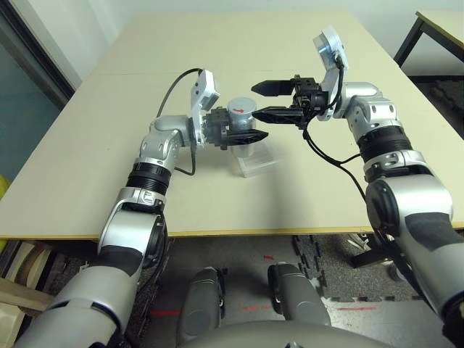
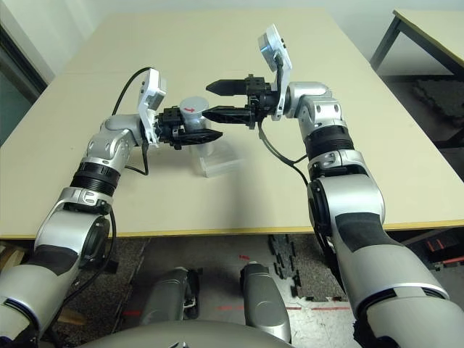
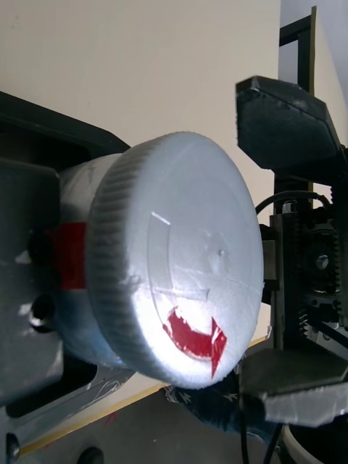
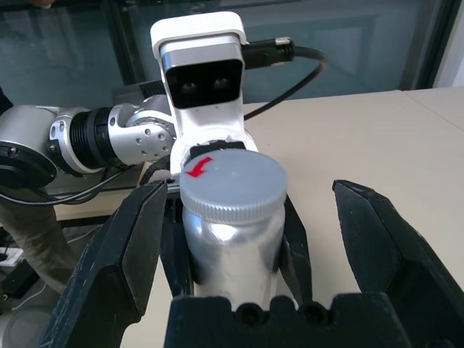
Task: Pour the medicine from the bottle into the box.
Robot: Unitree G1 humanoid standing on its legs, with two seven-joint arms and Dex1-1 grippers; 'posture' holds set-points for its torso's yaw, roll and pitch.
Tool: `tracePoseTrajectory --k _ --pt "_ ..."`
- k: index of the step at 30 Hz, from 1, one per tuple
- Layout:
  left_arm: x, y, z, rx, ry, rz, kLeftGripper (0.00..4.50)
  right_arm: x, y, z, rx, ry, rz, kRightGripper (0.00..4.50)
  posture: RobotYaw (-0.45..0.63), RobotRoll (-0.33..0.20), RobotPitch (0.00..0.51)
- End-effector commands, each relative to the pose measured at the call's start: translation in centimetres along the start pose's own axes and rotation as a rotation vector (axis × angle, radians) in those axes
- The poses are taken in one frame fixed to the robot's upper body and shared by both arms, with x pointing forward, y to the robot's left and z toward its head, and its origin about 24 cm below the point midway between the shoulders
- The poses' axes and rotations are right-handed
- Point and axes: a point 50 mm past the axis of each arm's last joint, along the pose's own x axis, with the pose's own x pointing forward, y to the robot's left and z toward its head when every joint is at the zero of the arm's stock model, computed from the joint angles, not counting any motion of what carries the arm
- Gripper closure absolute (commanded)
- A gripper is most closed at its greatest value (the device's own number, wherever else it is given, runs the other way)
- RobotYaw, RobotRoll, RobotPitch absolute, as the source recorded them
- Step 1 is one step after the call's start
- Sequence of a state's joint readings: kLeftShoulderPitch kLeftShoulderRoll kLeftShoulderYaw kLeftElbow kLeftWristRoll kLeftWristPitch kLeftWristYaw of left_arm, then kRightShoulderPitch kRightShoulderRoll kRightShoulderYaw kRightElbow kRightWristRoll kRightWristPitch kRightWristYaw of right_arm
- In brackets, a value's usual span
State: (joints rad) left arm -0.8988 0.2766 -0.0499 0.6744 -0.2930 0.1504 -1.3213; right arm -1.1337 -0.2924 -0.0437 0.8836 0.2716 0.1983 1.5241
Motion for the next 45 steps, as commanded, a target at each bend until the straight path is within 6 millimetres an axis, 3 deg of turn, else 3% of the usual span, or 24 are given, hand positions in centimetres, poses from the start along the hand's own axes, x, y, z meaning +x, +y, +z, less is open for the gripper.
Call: tracePoseTrajectory --k 1,19,25,31,37,41,45 --pt "0.4 0.1 0.5 0.025 0.005 -0.011 1.82 0.7 0.2 0.0 -0.009 0.001 0.024 0.0 -0.2 0.0 0.076" --pt "0.7 0.0 0.4 0.026 0.008 -0.022 1.82 2.0 0.1 -0.3 -0.023 0.013 0.006 0.0 -0.19 0.0 0.074" --pt "0.7 -0.1 0.3 0.023 0.01 -0.021 1.82 2.0 0.1 -0.3 -0.023 0.006 0.005 1.9 -0.19 0.0 0.075" --pt "0.7 -0.1 0.1 0.018 0.013 -0.023 1.82 1.9 0.2 -0.1 0.003 -0.043 0.016 1.92 -0.2 0.0 0.076" --pt "0.6 -0.1 -0.1 0.01 0.015 -0.018 1.82 1.7 0.3 2.5 0.177 -0.368 0.056 1.92 -0.2 0.0 0.076" --pt "0.4 0.0 -0.2 0.007 0.016 -0.01 1.82 1.2 0.1 3.6 0.24 -0.488 0.03 1.92 -0.2 0.0 0.075" --pt "0.1 0.1 0.0 0.009 0.005 0.017 1.82 0.7 -0.5 3.3 0.217 -0.445 -0.098 1.92 -0.2 0.0 0.073"
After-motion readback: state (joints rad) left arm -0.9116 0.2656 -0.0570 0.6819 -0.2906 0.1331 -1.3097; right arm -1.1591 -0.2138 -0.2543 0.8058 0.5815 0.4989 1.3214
